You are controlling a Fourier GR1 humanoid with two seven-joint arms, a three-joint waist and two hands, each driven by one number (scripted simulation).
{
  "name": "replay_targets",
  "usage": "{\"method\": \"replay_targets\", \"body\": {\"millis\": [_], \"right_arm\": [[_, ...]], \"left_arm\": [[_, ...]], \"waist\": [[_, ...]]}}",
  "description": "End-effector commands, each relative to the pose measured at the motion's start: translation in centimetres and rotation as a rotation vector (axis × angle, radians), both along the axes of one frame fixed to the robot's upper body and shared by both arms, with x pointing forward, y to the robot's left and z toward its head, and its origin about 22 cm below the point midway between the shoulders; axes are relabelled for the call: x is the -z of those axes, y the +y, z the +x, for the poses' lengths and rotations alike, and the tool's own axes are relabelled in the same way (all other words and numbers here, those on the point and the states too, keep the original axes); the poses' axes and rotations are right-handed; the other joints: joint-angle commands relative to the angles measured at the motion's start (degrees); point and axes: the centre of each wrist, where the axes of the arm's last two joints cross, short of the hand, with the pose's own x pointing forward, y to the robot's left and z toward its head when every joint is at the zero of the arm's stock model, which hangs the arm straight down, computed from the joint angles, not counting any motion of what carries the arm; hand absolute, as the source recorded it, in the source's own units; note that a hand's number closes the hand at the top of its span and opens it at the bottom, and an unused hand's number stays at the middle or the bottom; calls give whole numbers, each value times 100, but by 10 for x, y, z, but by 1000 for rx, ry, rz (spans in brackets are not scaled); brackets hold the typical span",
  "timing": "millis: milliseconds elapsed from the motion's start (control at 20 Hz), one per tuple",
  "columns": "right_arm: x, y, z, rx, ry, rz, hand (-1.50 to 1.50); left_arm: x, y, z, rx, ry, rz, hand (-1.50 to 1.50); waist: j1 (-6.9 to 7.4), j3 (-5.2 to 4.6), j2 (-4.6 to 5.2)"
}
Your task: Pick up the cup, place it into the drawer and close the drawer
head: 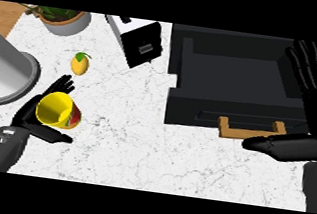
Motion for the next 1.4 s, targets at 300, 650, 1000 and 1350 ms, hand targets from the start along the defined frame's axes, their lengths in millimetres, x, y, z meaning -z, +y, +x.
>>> {"method": "replay_targets", "body": {"millis": [300,650,1000,1350], "right_arm": [[6,-3,-8,5,2,-6,-150],[-3,-10,-4,-9,7,-31,-150],[-5,-20,-8,13,8,4,-150],[12,-28,-13,56,29,-16,-150]], "left_arm": [[11,-24,0,176,-42,-297,150],[-10,-24,21,-12,-355,-74,150],[0,-54,23,-173,-421,-293,150],[-10,-89,41,-302,-490,-296,150]], "waist": [[-36,-5,-11],[5,4,-13],[99,16,-63],[218,38,-109]]}}
